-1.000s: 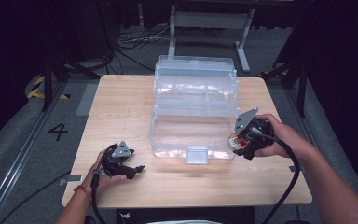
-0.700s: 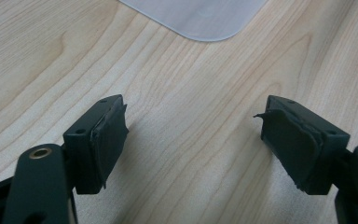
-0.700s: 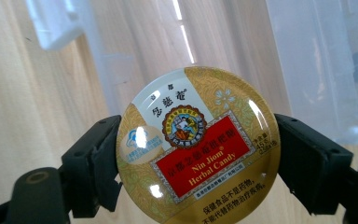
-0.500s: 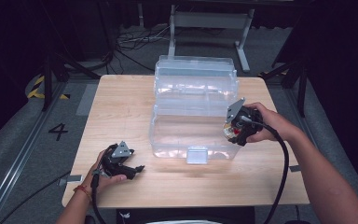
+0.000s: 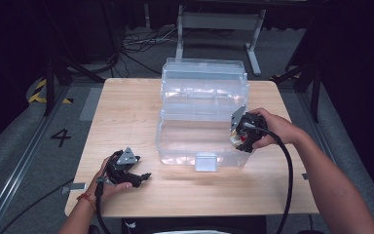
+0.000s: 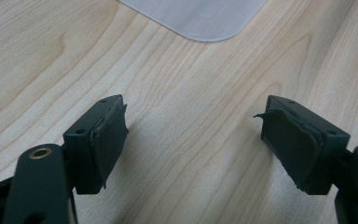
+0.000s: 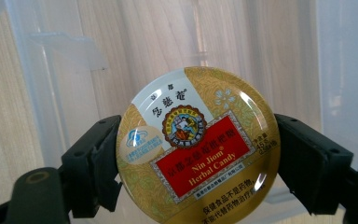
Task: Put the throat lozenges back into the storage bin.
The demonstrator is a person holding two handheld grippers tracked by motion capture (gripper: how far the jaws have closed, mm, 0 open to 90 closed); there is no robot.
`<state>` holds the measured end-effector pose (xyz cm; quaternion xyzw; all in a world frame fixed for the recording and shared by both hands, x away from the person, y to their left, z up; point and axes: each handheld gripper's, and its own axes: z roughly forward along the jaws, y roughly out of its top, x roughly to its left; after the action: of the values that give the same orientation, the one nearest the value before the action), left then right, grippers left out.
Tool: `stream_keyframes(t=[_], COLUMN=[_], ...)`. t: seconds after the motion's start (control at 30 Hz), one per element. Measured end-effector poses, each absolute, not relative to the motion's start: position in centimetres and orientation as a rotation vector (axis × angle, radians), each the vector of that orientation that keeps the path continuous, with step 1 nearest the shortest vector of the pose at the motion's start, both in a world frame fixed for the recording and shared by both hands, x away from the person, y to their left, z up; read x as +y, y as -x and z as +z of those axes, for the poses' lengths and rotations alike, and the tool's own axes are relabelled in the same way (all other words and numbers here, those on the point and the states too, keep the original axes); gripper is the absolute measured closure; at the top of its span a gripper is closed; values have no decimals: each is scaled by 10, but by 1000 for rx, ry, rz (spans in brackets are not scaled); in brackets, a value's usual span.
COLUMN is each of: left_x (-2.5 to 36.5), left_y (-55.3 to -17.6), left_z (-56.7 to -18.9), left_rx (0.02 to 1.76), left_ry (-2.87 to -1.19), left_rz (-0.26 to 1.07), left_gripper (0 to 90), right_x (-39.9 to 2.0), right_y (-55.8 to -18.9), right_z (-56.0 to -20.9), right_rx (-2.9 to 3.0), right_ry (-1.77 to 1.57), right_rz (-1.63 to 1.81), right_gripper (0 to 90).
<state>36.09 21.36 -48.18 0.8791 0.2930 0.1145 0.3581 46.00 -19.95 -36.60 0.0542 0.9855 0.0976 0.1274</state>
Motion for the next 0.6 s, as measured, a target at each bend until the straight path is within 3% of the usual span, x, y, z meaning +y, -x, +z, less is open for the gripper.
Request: stream_keyframes(t=[0.6], left_x=[214], left_y=[-361], left_z=[-482], left_rx=[756], left_ry=[-2268], left_rz=[295], left_gripper=[226], right_x=[-201], right_y=[-461], right_z=[-371], right_rx=[2921], right_ry=[-146], right_rz=[310], right_gripper=[202])
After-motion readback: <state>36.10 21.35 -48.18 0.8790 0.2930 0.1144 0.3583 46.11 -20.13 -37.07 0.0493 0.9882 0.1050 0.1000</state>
